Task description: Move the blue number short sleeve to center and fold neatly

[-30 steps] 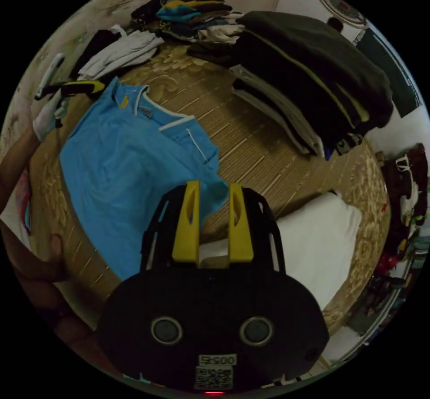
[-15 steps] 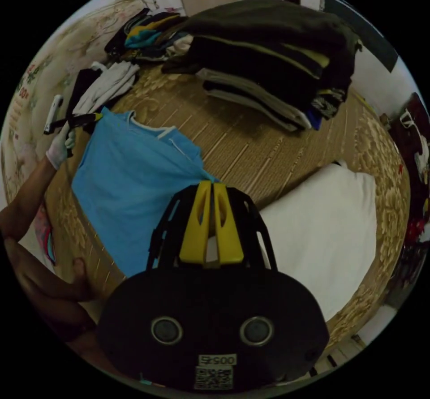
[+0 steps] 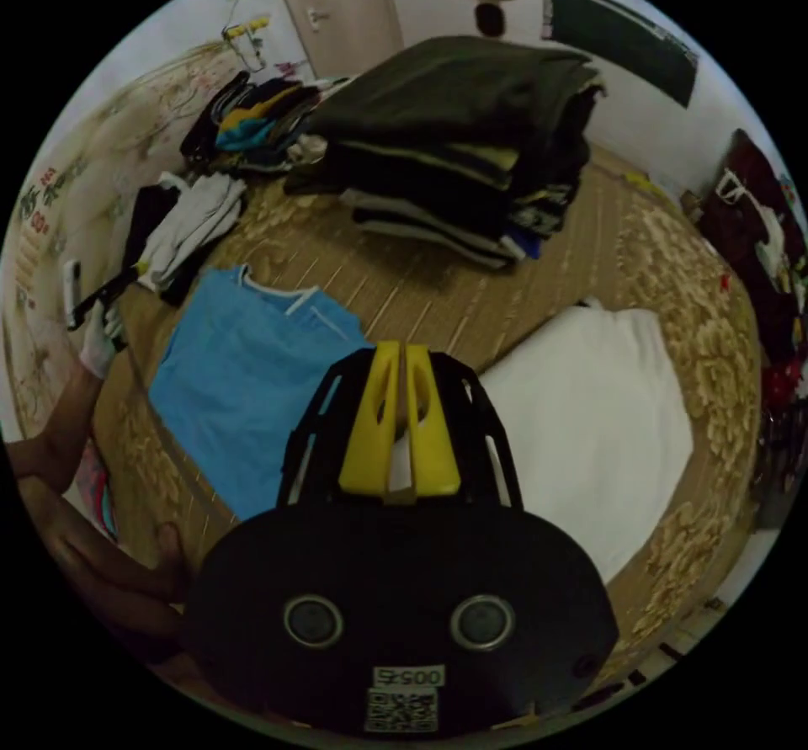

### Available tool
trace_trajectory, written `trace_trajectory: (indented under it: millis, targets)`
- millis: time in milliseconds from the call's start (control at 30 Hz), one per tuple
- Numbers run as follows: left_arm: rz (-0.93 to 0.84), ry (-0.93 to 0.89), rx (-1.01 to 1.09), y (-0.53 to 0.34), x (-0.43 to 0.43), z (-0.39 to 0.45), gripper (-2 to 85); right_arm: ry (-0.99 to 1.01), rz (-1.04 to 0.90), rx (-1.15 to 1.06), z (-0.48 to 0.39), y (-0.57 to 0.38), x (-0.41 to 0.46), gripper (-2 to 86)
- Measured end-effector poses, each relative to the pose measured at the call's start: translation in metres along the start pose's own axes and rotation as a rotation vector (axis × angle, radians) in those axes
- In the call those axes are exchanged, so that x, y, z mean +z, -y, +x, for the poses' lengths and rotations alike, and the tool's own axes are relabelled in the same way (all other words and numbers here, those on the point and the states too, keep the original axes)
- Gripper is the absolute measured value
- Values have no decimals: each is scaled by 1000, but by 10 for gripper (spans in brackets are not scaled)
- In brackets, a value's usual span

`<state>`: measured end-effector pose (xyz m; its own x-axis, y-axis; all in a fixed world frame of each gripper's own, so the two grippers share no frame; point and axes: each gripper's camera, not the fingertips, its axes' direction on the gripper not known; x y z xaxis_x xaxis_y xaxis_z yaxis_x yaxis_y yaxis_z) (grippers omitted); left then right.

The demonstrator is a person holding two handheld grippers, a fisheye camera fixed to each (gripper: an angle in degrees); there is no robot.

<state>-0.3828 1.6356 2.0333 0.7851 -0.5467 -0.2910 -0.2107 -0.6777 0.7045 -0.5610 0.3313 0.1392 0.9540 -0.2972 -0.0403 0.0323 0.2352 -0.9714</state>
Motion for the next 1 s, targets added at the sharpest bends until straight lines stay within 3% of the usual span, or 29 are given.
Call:
trace_trajectory:
  millis: [67,133,167,300,433,633,867,1000]
  targets:
    - [-7,-41,20,-4,-1,4,-6,79,1,0,-7,7,-1,-10]
    - [-68,-201,90,-8,7,18,-7,201,-23,-25,-20,12,4,-10]
    - [-155,-243,103,-12,19,31,-7,236,-63,-56,-34,15,12,-10]
    - [-413,-79,280,-42,70,91,-7,173,-195,-205,-89,21,43,-10]
    - [-584,-41,335,-65,111,120,-7,71,-400,-316,-140,32,89,-12]
    - [-552,-100,370,-78,122,130,-7,-6,-397,-429,-186,47,107,-16]
    - [-555,72,531,-100,127,162,-2,64,-405,-347,-215,71,129,-17]
    - [-641,-3,364,-97,135,149,0,55,-366,-370,-234,79,138,-16]
